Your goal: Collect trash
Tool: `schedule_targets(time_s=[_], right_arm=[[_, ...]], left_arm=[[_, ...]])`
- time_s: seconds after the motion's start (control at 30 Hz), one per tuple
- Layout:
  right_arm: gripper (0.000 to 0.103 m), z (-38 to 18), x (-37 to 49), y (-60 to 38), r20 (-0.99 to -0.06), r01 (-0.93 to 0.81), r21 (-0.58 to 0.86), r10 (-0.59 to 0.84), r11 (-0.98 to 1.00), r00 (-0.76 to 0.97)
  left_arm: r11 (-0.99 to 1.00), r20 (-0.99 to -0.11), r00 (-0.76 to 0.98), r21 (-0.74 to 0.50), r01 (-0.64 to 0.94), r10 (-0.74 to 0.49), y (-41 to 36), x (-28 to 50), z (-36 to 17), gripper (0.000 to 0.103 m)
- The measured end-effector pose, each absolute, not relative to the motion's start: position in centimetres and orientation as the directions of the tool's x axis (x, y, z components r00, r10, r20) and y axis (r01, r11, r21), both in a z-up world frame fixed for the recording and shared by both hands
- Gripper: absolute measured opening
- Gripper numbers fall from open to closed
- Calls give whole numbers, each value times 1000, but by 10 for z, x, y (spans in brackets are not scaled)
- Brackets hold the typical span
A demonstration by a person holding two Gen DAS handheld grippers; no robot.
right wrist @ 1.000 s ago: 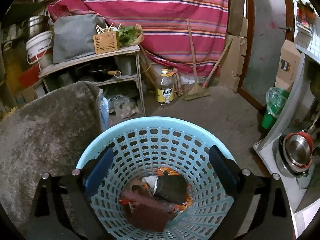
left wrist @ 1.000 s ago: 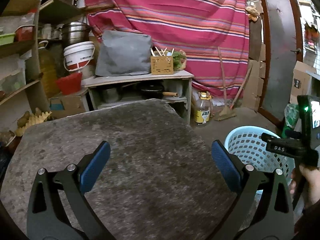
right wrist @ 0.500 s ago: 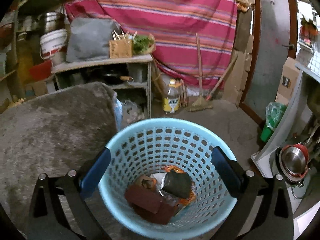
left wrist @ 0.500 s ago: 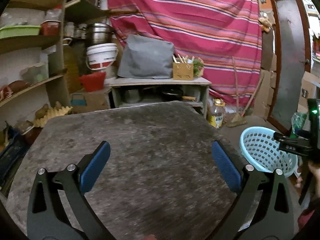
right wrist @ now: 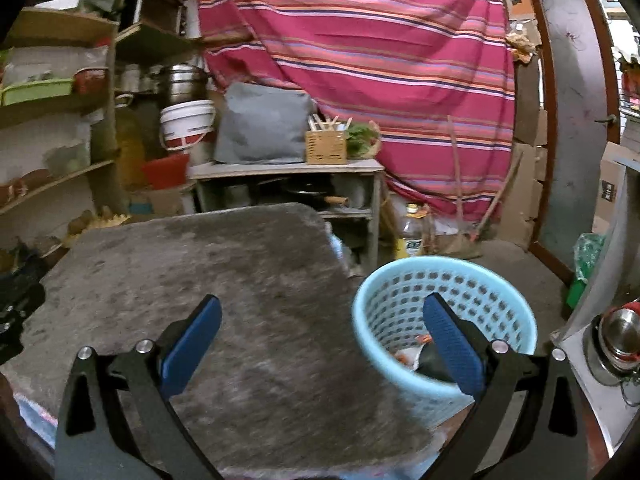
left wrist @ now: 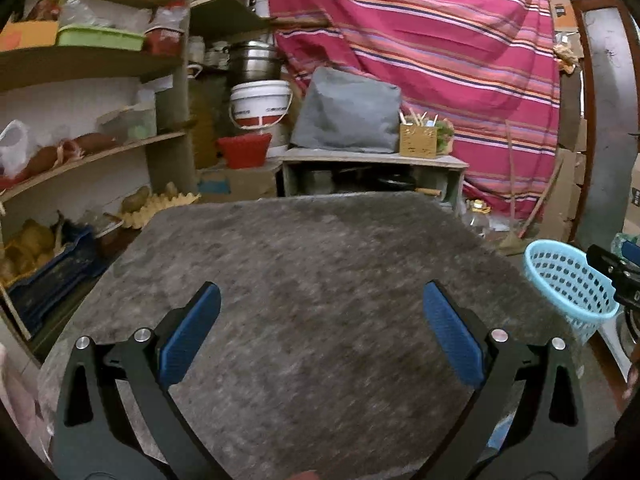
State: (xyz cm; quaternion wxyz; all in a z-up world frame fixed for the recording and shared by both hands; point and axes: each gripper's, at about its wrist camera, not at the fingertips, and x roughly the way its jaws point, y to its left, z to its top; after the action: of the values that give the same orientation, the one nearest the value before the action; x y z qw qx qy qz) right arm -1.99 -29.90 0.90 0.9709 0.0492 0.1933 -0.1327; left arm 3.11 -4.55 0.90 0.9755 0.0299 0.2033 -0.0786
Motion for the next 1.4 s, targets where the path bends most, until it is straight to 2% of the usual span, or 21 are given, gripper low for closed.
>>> schedule_targets(time_s=[0.3, 0.5, 0.67, 1.4], right_arm=[[99, -1, -34, -256, -351, 221, 32, -196, 975, 916], [99, -9, -31, -236, -359, 182, 20, -162, 983, 919], [99, -8, -32, -222, -334, 172, -28, -171, 985, 927], [99, -10, -26, -228, -351, 174, -15, -168, 985, 921]], left_arm=[[992, -403, 909, 13, 124, -108, -17, 11, -9, 98], [994, -394, 913, -3, 110, -102, -7, 10, -10, 98], [994, -380, 920, 0, 107, -99, -5, 6, -10, 98], [996, -356, 932, 18, 85, -73, -3, 2, -8, 98]])
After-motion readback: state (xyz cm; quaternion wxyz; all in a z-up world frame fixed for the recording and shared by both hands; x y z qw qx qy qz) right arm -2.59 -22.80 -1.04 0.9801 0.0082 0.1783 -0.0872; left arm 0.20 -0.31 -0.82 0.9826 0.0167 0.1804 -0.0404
